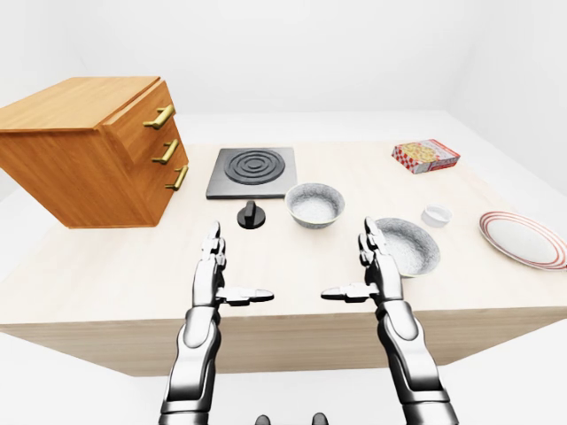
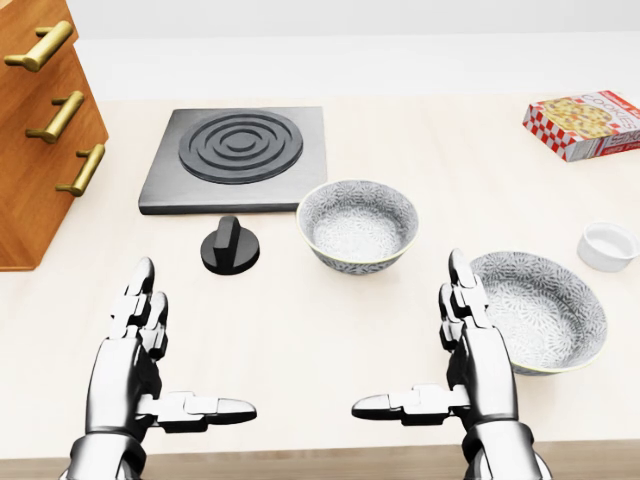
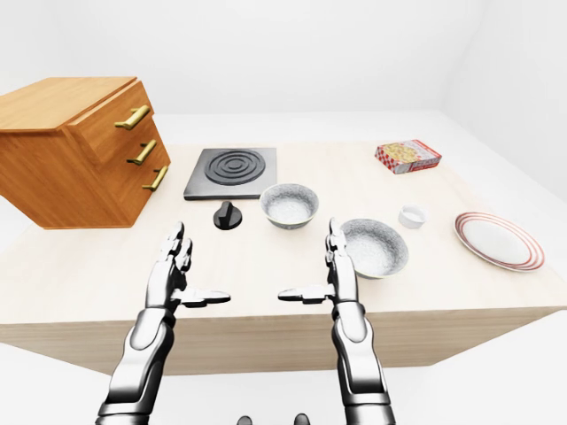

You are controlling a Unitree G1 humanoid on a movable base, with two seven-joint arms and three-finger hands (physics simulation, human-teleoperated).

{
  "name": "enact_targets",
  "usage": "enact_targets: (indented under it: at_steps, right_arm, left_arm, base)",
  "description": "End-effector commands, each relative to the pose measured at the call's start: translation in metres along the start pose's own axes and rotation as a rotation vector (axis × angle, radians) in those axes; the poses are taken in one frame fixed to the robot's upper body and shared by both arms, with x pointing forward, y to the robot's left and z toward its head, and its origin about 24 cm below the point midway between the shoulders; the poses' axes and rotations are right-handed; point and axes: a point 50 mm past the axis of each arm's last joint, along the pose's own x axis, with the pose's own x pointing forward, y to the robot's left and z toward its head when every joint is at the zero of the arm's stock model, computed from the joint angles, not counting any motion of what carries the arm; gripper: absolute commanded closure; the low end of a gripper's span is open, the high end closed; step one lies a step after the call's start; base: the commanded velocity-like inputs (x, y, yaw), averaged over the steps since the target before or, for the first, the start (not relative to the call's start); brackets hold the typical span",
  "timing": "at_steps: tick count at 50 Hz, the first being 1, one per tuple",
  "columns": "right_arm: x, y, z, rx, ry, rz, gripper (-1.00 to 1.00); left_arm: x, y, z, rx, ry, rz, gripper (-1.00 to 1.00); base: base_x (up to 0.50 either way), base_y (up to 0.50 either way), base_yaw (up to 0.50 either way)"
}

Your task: Pick the akita bowl from table center and place it on the plate.

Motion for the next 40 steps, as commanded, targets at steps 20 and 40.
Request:
enact_targets:
  at_steps: [20,40]
  right_arm:
    - [0.008,-0.005,0.017,-0.065,-0.017,-0.01,-1.0]
    - [0.017,0.002,0.086,-0.039,-0.303,0.009,-1.0]
  left_arm:
    - [0.015,0.011,0.038,0.013,-0.1,-0.022,-1.0]
    - [0.025,0.012,0.105,0.063,-0.366,-0.063,-1.0]
  base:
    - [0.0,0.0,0.0]
    - [0.0,-0.09,0.0]
